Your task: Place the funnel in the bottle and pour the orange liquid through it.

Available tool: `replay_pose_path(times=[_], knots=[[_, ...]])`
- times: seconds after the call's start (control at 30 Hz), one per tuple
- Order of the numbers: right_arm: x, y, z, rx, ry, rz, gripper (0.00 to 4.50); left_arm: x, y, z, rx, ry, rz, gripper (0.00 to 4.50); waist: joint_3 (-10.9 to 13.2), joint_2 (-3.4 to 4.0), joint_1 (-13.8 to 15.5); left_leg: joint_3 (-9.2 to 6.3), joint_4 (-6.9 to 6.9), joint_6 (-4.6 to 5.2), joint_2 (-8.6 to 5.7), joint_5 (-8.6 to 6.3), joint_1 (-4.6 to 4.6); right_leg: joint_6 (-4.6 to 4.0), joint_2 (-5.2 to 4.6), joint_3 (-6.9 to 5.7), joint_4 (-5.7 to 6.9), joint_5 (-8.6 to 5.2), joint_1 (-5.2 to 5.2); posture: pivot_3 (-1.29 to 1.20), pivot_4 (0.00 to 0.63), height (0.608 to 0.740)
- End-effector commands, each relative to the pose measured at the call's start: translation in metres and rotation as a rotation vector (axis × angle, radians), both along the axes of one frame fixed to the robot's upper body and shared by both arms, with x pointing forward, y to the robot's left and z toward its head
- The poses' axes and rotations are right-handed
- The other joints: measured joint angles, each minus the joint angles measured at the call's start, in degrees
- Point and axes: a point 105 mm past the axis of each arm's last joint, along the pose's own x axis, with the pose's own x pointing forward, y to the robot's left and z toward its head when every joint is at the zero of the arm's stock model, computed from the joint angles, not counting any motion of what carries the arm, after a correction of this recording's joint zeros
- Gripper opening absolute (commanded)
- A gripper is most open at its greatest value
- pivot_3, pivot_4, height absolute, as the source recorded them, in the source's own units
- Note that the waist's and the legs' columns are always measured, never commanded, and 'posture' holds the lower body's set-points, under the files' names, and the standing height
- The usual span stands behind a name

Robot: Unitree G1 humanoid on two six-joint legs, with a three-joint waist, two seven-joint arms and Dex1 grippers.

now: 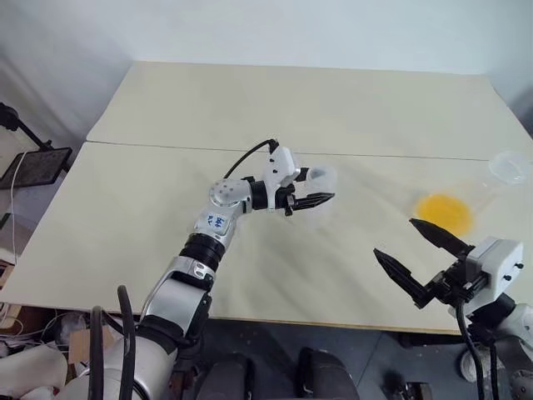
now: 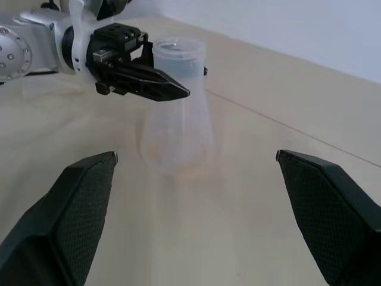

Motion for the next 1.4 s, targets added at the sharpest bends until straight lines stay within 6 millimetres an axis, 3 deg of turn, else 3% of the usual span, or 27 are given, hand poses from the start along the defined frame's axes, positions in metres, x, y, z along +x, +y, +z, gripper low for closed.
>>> replay_pose_path(times=[0.03, 0.1, 0.27, 0.47, 0.57, 0.73, 0.9, 1.03, 1.2, 1.3, 1.4], knots=[[0.002, 0.006, 0.009, 0.025, -0.018, 0.035, 4.50, -0.004, 0.008, 0.014, -0.060, 0.020, -0.045, 3.96, 0.00, 0.00, 0.00, 0.00, 0.00, 0.00, 0.00, 0.00, 0.00, 0.00, 0.00, 0.00, 0.00, 0.00, 0.00, 0.00, 0.150, 0.740], [0.004, 0.006, 0.011, 0.025, -0.018, 0.045, 4.50, -0.003, 0.016, 0.017, -0.074, 0.014, -0.036, 4.46, 0.00, 0.00, 0.00, -0.04, 0.00, 0.00, 0.00, 0.00, -0.01, 0.00, 0.00, -0.03, 0.02, 0.00, -0.01, 0.00, 0.150, 0.740], [0.012, 0.011, 0.014, 0.045, -0.008, 0.112, 4.50, 0.002, 0.046, 0.032, -0.129, -0.069, 0.024, 4.46, 0.00, 0.00, -0.13, -0.07, 0.00, 0.00, 0.00, 0.00, -0.01, 0.00, 0.00, -0.04, 0.05, 0.00, -0.02, 0.00, 0.150, 0.740], [0.018, 0.021, 0.014, 0.050, 0.015, 0.224, 4.50, -0.006, 0.086, 0.057, -0.169, -0.198, 0.065, 4.46, 0.00, 0.00, -0.12, -0.13, -0.01, 0.00, 0.00, 0.00, 0.00, 0.00, -0.01, -0.08, 0.09, 0.00, -0.03, 0.00, 0.150, 0.740], [0.024, 0.024, 0.012, 0.043, 0.017, 0.266, 4.50, -0.008, 0.119, 0.069, -0.131, -0.258, 0.157, 4.46, 0.01, -0.02, -0.25, -0.18, 0.03, 0.00, -0.02, 0.00, -0.03, 0.02, -0.03, -0.11, 0.10, 0.01, -0.01, 0.00, 0.150, 0.740], [0.031, 0.035, 0.009, 0.026, 0.023, 0.369, 4.50, -0.020, 0.169, 0.070, -0.053, -0.281, 0.302, 4.46, 0.00, 0.00, -0.37, -0.21, 0.00, 0.00, -0.01, 0.00, 0.01, 0.02, -0.04, -0.08, 0.14, 0.01, -0.02, 0.00, 0.150, 0.740], [0.028, 0.051, 0.008, 0.005, 0.040, 0.516, 4.50, -0.046, 0.238, 0.051, -0.006, -0.215, 0.532, 4.46, 0.01, 0.01, -1.02, -0.29, -0.04, -0.03, 0.03, -0.01, 0.02, 0.02, -0.06, 0.10, 0.15, 0.01, -0.04, 0.00, 0.150, 0.740], [0.028, 0.059, 0.005, -0.039, 0.030, 0.586, 4.50, -0.089, 0.296, 0.031, -0.011, -0.133, 0.757, 4.46, 0.01, 0.00, -1.16, -0.39, -0.04, -0.06, 0.05, -0.04, 0.01, 0.01, -0.17, 0.28, 0.10, 0.01, 0.00, 0.00, 0.150, 0.740], [0.028, 0.061, 0.004, -0.084, 0.007, 0.622, 4.50, -0.130, 0.313, 0.002, -0.004, -0.016, 0.880, 4.46, 0.01, -0.02, -0.23, -0.50, -0.02, -0.14, 0.07, -0.09, 0.01, 0.00, -0.43, 0.28, -0.02, 0.01, 0.07, 0.00, 0.150, 0.740], [0.030, 0.060, 0.006, -0.092, -0.007, 0.622, 4.50, -0.147, 0.324, -0.012, -0.005, 0.042, 0.951, 4.46, 0.01, -0.02, -0.22, -0.48, -0.02, -0.15, 0.04, -0.10, 0.04, -0.02, -0.57, 0.27, -0.11, 0.00, 0.11, 0.00, 0.150, 0.740], [0.031, 0.057, 0.006, -0.096, -0.013, 0.613, 4.50, -0.156, 0.323, -0.023, -0.006, 0.099, 0.960, 4.46, 0.01, -0.02, -0.31, -0.47, -0.04, -0.20, 0.05, -0.13, 0.07, -0.08, -0.57, 0.27, -0.14, -0.03, 0.08, 0.00, 0.150, 0.740]])
